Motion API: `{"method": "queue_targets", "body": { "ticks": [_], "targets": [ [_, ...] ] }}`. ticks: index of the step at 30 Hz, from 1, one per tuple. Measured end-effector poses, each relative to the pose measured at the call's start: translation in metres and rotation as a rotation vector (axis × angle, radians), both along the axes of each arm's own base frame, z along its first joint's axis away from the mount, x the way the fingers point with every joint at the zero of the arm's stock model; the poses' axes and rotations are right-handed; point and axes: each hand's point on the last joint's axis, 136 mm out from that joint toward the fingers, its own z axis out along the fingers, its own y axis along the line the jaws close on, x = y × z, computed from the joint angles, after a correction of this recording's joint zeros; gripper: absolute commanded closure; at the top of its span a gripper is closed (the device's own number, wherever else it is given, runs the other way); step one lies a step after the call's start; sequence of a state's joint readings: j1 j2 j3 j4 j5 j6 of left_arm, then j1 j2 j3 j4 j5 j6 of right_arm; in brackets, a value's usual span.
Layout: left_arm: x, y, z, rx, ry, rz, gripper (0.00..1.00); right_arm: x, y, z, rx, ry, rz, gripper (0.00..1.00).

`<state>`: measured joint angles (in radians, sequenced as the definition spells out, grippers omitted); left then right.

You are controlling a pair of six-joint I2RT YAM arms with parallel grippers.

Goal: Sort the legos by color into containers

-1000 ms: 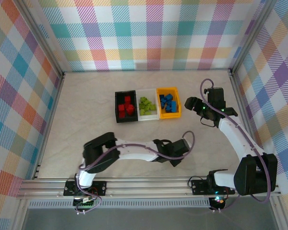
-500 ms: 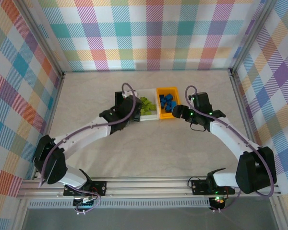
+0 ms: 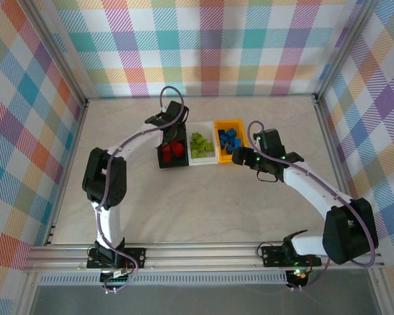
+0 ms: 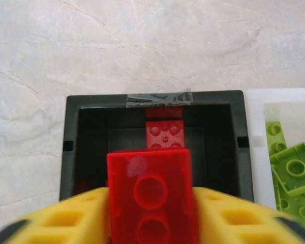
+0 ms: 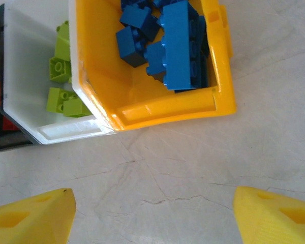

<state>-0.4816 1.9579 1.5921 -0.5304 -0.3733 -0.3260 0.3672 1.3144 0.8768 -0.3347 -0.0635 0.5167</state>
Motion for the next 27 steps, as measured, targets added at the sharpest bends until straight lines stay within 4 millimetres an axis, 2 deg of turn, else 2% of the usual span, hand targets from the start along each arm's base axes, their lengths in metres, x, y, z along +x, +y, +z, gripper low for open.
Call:
{"method": "queue_targets", "body": {
  "ticks": [5,6,7,9,10,11,14,17,19,20,21,23,27],
  "targets": [
    [0.001,-0.002,-0.007,0.003,0.031,0.001,0.17,0.000,-0.002,0.008,0.001,-0.023,-0.006,0.15],
    [0.000,-0.002,-0.007,0.001,0.034,0.002,0.07,0.000,-0.002,0.010,0.002,-0.031,-0.008,0.12],
    [-0.001,-0.002,-0.006,-0.007,0.033,0.006,0.00,0.000,-0.003,0.013,0.002,-0.040,-0.010,0.09],
    [-0.008,0.001,0.003,-0.025,0.019,0.010,0.00,0.000,-0.005,0.019,-0.001,-0.060,-0.014,0.00],
    [-0.013,0.003,0.010,-0.034,0.006,0.011,0.00,0.000,-0.005,0.022,0.000,-0.070,-0.017,0.00],
    [-0.018,0.006,0.019,-0.048,-0.020,0.012,0.00,0.000,-0.007,0.024,-0.003,-0.080,-0.021,0.00],
    [-0.039,0.025,0.074,-0.094,-0.179,0.038,0.00,0.003,-0.010,0.033,-0.007,-0.116,-0.034,0.00],
    [-0.058,0.052,0.129,-0.128,-0.378,0.089,0.00,0.007,-0.013,0.038,-0.019,-0.147,-0.054,0.00],
    [-0.066,0.074,0.152,-0.142,-0.493,0.131,0.00,0.011,-0.018,0.041,-0.035,-0.168,-0.077,0.00],
    [-0.068,0.086,0.156,-0.136,-0.530,0.154,0.00,0.012,-0.020,0.042,-0.044,-0.178,-0.089,0.00],
    [-0.068,0.104,0.153,-0.114,-0.555,0.187,0.00,0.013,-0.024,0.043,-0.054,-0.191,-0.105,0.00],
    [-0.066,0.136,0.131,-0.049,-0.543,0.243,0.00,0.014,-0.031,0.044,-0.076,-0.214,-0.136,0.00],
    [-0.069,0.183,0.056,0.105,-0.387,0.290,0.00,0.014,-0.047,0.044,-0.123,-0.250,-0.197,0.00]
  ]
}}
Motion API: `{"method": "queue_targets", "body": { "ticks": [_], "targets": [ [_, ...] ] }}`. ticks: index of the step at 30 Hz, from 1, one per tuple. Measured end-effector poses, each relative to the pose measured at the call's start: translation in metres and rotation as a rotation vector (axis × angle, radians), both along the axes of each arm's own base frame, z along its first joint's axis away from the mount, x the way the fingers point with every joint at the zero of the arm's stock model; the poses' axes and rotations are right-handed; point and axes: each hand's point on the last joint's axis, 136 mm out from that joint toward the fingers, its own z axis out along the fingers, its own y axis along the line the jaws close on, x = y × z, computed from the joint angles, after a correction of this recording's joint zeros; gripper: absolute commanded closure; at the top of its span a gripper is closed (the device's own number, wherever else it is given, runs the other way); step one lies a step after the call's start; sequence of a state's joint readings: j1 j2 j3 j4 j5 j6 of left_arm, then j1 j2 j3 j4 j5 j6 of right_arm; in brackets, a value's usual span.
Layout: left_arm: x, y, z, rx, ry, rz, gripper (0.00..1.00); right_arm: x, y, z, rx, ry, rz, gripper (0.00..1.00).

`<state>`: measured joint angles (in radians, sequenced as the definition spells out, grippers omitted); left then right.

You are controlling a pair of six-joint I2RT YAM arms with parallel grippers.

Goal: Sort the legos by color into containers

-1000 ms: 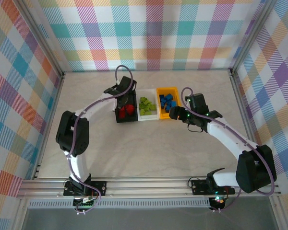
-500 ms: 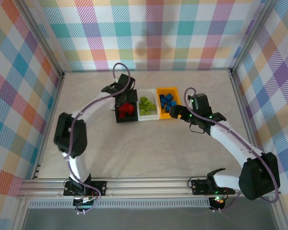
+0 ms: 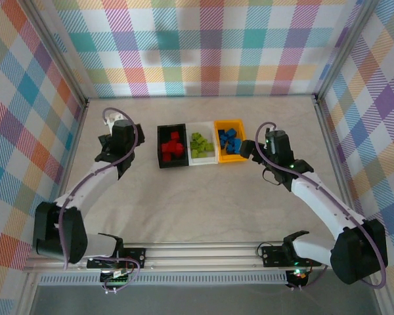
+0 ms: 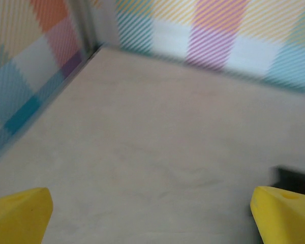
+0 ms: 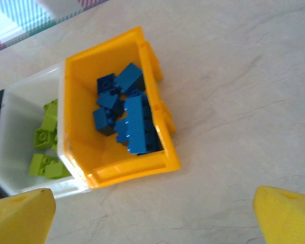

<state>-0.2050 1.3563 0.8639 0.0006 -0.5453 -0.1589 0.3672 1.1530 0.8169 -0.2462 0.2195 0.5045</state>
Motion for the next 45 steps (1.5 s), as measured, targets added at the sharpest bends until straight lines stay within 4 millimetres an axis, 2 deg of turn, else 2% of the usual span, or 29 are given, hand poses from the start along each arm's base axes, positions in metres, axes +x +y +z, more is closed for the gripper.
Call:
{"method": "queue_targets", "body": {
  "ticks": [2,5,7,9,13,16,19,22,24,28,32,37,45],
  "targets": [
    [-0.009,0.013,-0.037,0.047,0.087,0.014,0.00,0.002,-0.005,0.001,-0.018,-0.015,-0.021,0.00],
    [-0.027,0.019,-0.082,0.073,0.145,-0.008,0.00,0.005,-0.011,0.004,-0.035,-0.032,-0.042,0.00],
    [-0.035,0.018,-0.102,0.075,0.159,-0.037,0.00,0.006,-0.016,0.003,-0.044,-0.036,-0.056,0.00],
    [-0.033,0.013,-0.110,0.069,0.157,-0.069,0.00,0.007,-0.021,0.001,-0.053,-0.041,-0.073,0.00],
    [-0.018,0.002,-0.109,0.046,0.052,-0.130,0.00,0.005,-0.038,-0.011,-0.110,-0.043,-0.097,0.00],
    [-0.024,-0.003,-0.120,0.028,0.000,-0.172,0.00,0.008,-0.060,-0.011,-0.190,-0.082,-0.132,0.00],
    [-0.030,-0.002,-0.137,0.008,0.027,-0.191,0.00,0.012,-0.088,-0.012,-0.279,-0.154,-0.173,0.00],
    [-0.026,0.002,-0.131,0.000,-0.005,-0.184,0.00,0.011,-0.112,-0.029,-0.352,-0.177,-0.199,0.00],
    [-0.023,0.002,-0.126,-0.004,-0.024,-0.187,0.00,0.013,-0.120,-0.042,-0.370,-0.183,-0.200,0.00],
    [-0.020,0.000,-0.122,-0.007,-0.044,-0.193,0.00,0.027,-0.117,-0.072,-0.385,-0.172,-0.142,0.00],
    [-0.019,0.000,-0.120,-0.008,-0.054,-0.194,0.00,0.042,-0.109,-0.089,-0.366,-0.194,-0.087,0.00],
    [-0.018,0.000,-0.119,-0.008,-0.058,-0.195,0.00,0.042,-0.099,-0.117,-0.342,-0.204,-0.018,0.00],
    [-0.018,0.000,-0.119,-0.008,-0.058,-0.195,0.00,0.050,-0.106,-0.102,-0.320,-0.273,-0.047,0.00]
  ]
}}
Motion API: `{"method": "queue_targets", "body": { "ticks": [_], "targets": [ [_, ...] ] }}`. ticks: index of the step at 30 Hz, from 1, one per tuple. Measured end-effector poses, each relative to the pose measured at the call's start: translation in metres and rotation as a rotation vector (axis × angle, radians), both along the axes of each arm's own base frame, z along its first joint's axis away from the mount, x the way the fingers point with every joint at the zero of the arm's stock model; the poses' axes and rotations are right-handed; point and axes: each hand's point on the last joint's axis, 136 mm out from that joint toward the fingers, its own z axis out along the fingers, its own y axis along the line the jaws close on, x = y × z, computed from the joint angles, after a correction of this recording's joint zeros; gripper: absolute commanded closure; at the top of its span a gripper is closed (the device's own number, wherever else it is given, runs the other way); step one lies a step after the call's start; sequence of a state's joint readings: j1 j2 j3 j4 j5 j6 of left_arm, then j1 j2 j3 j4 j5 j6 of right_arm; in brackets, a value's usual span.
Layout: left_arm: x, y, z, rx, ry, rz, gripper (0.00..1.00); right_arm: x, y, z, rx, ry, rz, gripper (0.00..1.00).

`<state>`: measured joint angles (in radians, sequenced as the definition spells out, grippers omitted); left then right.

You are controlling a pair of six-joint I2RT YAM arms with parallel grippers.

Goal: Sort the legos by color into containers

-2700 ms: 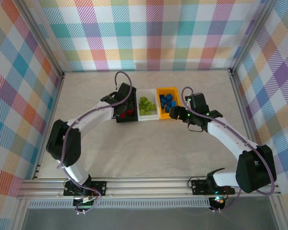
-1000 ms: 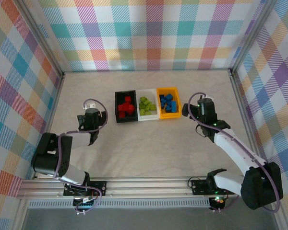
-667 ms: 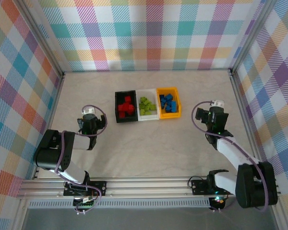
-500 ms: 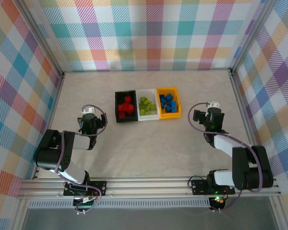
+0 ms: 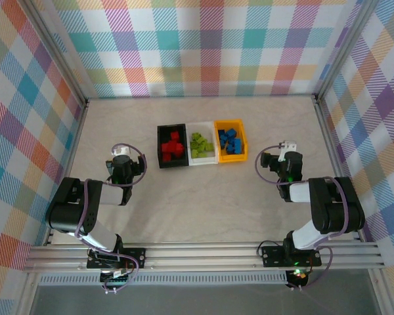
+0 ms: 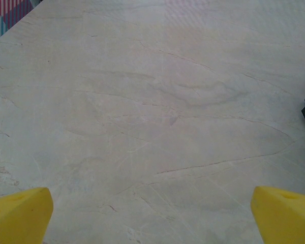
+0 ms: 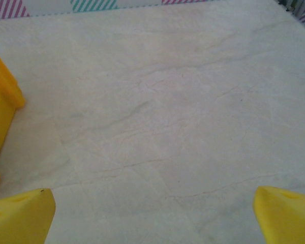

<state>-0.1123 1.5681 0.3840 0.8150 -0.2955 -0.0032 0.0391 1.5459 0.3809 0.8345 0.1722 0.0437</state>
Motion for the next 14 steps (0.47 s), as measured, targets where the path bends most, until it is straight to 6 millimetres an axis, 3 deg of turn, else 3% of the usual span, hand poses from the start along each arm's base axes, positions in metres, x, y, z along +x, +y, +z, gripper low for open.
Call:
{"method": "queue_targets", "body": {
  "ticks": [14],
  "targets": [
    [0.0000,0.0000,0.0000,0.000,0.000,0.000,0.00,0.0018,-0.0016,0.0043,-0.003,-0.019,-0.009,0.00]
  ]
}}
